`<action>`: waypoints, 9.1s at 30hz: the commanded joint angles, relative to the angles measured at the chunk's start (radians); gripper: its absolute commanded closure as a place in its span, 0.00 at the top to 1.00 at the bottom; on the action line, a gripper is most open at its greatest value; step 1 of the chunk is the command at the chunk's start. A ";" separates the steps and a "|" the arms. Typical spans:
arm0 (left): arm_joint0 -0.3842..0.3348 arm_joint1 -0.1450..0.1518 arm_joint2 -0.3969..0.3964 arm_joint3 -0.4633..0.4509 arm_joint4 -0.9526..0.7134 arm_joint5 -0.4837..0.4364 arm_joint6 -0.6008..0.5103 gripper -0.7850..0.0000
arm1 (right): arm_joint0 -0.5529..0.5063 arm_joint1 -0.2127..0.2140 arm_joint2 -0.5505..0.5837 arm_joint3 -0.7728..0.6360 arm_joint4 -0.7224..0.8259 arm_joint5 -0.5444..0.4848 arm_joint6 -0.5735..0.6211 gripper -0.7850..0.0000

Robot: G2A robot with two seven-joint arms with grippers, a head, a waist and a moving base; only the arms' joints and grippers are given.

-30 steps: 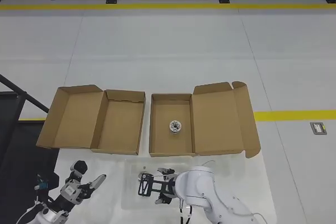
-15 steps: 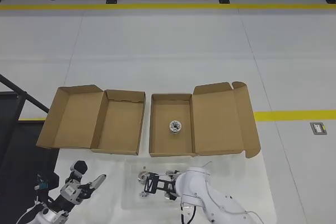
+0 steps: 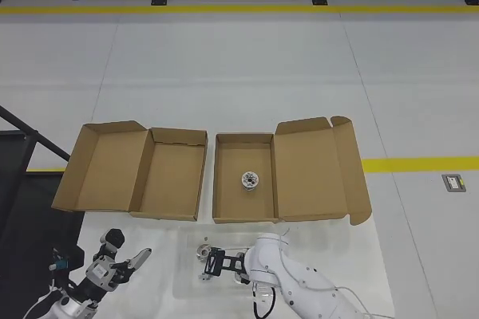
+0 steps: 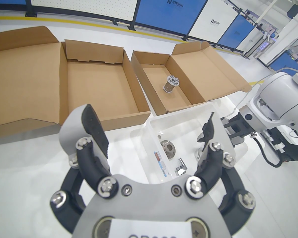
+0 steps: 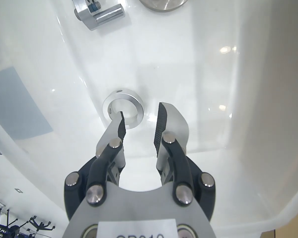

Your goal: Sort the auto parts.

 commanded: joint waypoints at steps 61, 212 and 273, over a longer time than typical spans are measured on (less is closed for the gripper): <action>0.000 0.000 0.000 0.000 0.000 0.000 0.000 1.00 | -0.034 -0.016 0.116 -0.236 -0.190 0.297 -0.175 0.00; -0.702 0.014 0.784 0.226 0.696 -0.089 -0.813 0.66 | -0.919 0.007 0.630 -0.860 -0.490 0.383 -1.108 1.00; -0.764 0.057 0.427 0.059 0.308 -0.078 -0.845 0.00 | -0.919 0.007 0.630 -0.860 -0.490 0.383 -1.108 1.00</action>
